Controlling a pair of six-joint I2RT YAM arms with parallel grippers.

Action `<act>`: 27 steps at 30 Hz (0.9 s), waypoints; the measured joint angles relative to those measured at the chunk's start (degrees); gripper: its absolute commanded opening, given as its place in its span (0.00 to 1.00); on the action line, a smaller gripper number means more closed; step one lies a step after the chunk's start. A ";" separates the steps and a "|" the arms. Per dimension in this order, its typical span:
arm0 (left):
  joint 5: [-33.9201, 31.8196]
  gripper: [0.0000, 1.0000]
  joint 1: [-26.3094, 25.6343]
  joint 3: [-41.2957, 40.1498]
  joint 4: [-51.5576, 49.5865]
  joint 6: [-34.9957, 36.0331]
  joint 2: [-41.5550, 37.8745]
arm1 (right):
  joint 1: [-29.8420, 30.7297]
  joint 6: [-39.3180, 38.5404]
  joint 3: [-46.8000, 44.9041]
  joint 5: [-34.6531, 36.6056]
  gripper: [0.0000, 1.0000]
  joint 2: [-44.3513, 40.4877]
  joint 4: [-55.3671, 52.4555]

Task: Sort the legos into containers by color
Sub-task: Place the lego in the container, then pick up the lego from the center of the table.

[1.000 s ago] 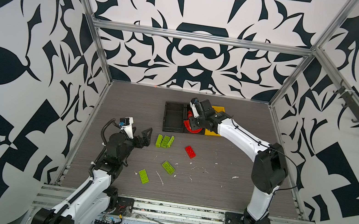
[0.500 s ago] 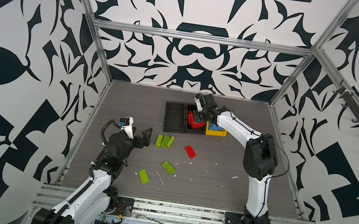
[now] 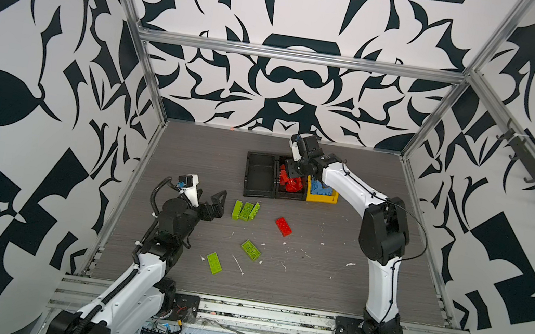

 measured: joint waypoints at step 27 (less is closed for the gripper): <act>0.33 0.99 0.00 0.00 0.09 -0.04 0.76 | 13.64 -1.51 -36.26 -1.92 0.58 -23.45 2.82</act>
